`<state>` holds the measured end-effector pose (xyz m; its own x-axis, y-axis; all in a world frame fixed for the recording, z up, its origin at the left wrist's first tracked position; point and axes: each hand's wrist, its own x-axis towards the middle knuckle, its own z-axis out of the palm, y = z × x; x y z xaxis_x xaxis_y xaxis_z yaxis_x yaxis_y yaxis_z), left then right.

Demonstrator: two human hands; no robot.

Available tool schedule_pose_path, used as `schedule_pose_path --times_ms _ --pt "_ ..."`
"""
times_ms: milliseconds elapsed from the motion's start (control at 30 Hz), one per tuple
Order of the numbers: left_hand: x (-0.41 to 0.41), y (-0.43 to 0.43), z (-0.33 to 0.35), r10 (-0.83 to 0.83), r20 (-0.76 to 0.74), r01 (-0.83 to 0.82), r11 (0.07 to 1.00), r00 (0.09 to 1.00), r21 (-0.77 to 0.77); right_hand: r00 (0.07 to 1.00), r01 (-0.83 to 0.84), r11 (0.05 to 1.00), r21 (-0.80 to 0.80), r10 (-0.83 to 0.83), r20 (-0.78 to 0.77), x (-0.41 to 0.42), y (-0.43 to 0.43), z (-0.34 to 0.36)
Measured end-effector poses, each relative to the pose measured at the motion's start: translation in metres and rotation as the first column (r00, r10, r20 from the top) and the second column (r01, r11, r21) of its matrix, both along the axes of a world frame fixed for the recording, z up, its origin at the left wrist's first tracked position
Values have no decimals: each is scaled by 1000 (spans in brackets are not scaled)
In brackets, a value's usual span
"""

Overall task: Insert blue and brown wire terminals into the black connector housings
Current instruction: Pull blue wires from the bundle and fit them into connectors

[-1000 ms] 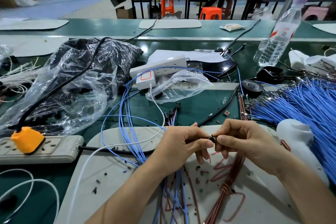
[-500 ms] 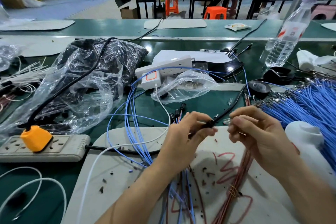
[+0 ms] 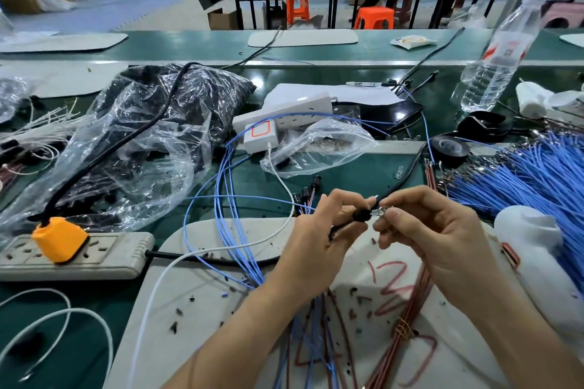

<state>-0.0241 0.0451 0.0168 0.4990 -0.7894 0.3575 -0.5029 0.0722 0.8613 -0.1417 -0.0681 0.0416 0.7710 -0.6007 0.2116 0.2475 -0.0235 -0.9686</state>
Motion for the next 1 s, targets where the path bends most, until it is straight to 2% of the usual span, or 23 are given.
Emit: schedule_pose_path --times_ms 100,267,333,467,567,633,733,767,900,1000 --pt "0 0 0 18 9 -18 1000 1000 -4 1000 8 1000 -6 -8 -7 0 1 2" --pt "-1 -1 -3 15 39 -16 1000 999 8 999 -32 995 91 31 10 -1 -1 2" --pt "-1 -1 -3 16 39 -16 1000 999 2 1000 -10 1000 7 10 -14 -1 0 2" --pt "0 -2 -3 11 42 -10 1000 999 -26 989 88 959 -270 -116 -92 0 -1 -2" --pt "0 -2 -3 -4 20 5 1000 1000 -26 984 99 939 -330 -141 -107 1 -1 -4" --pt "0 -2 -4 -23 11 23 999 1000 -22 986 79 954 -289 -118 -120 0 -2 -4" --pt "-1 -2 -5 -43 28 44 999 999 -21 991 20 997 -74 -30 -133 -2 -8 -3" --pt "-1 -3 -6 -46 35 47 999 998 -18 989 0 999 -45 -6 -145 -2 -10 -3" --pt "1 -3 -8 -44 12 44 999 999 -15 979 -49 996 -73 33 -200 -4 -13 -4" --pt "2 -2 -8 -71 10 71 997 997 -11 966 -109 993 43 116 -231 -6 -16 -3"
